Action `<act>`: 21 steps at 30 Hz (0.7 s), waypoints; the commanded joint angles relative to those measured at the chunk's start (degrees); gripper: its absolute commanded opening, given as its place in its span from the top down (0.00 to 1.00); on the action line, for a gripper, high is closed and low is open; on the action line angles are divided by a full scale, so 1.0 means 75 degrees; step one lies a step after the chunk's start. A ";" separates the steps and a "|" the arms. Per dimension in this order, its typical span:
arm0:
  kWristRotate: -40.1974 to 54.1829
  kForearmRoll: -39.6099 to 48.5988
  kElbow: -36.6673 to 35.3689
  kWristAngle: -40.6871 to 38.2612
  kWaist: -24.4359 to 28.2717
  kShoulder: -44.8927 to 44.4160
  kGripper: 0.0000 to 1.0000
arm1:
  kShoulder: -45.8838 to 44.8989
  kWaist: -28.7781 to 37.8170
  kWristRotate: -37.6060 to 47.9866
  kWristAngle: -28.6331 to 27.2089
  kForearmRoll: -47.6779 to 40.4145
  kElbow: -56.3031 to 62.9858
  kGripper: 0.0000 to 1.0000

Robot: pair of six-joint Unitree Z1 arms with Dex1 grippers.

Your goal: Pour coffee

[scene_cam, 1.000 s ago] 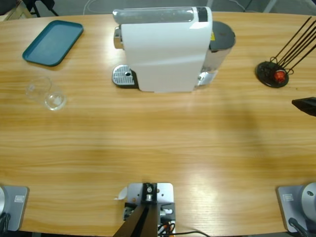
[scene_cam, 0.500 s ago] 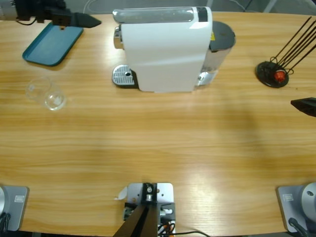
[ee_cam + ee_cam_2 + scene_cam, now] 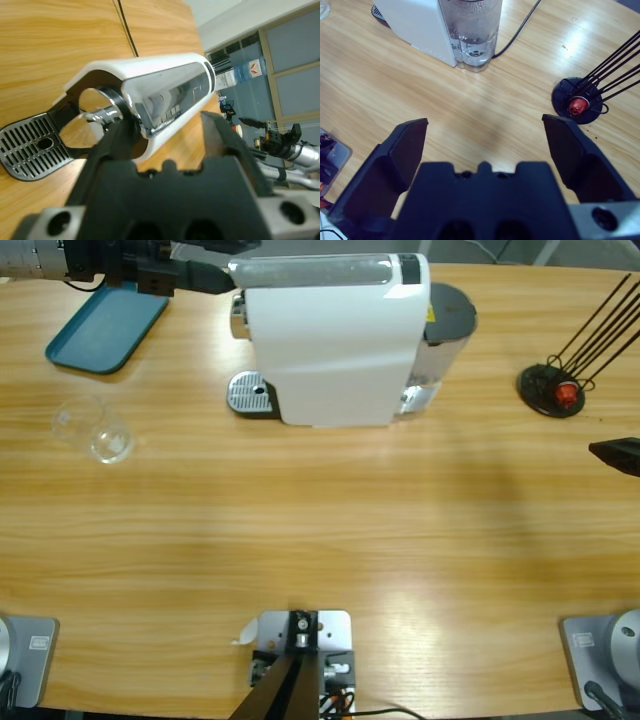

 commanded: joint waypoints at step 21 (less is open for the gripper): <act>-0.0080 -0.0251 -0.0200 0.0404 -0.0210 -0.0149 1.00 | 0.0440 0.0091 0.0052 -0.0191 0.0200 -0.0145 0.00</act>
